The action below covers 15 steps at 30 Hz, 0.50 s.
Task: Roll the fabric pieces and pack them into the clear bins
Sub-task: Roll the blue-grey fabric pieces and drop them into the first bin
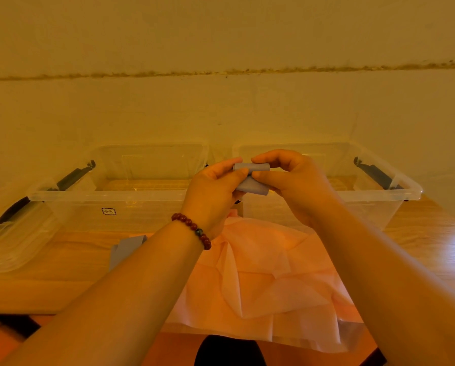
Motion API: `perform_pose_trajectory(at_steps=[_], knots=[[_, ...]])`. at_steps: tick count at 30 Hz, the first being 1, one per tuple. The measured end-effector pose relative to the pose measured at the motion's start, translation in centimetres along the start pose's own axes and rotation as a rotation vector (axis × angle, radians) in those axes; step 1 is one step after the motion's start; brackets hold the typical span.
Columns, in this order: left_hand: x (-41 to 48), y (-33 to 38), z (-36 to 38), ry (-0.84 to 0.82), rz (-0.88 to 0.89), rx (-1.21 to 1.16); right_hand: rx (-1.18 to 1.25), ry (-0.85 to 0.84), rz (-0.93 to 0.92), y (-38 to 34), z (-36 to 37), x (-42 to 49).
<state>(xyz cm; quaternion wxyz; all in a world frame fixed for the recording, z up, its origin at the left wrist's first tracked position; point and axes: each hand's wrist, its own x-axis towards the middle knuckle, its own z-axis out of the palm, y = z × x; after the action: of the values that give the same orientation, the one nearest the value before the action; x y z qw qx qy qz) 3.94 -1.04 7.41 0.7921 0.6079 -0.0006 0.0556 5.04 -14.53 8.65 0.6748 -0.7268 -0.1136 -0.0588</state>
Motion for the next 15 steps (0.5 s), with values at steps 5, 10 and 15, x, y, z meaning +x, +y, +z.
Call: perform_pose_trajectory(at_steps=[5, 10, 15], knots=[[0.13, 0.16, 0.07, -0.009, 0.0, 0.035, 0.162, -0.022, 0.088, -0.37, 0.08, -0.17], [-0.13, 0.37, 0.34, -0.017, -0.027, 0.023, 0.031, 0.019, 0.023, -0.51, -0.11, 0.04], [-0.28, 0.57, 0.21, -0.024, -0.043, 0.006, -0.079, 0.055, -0.024, -0.41, -0.12, -0.05]])
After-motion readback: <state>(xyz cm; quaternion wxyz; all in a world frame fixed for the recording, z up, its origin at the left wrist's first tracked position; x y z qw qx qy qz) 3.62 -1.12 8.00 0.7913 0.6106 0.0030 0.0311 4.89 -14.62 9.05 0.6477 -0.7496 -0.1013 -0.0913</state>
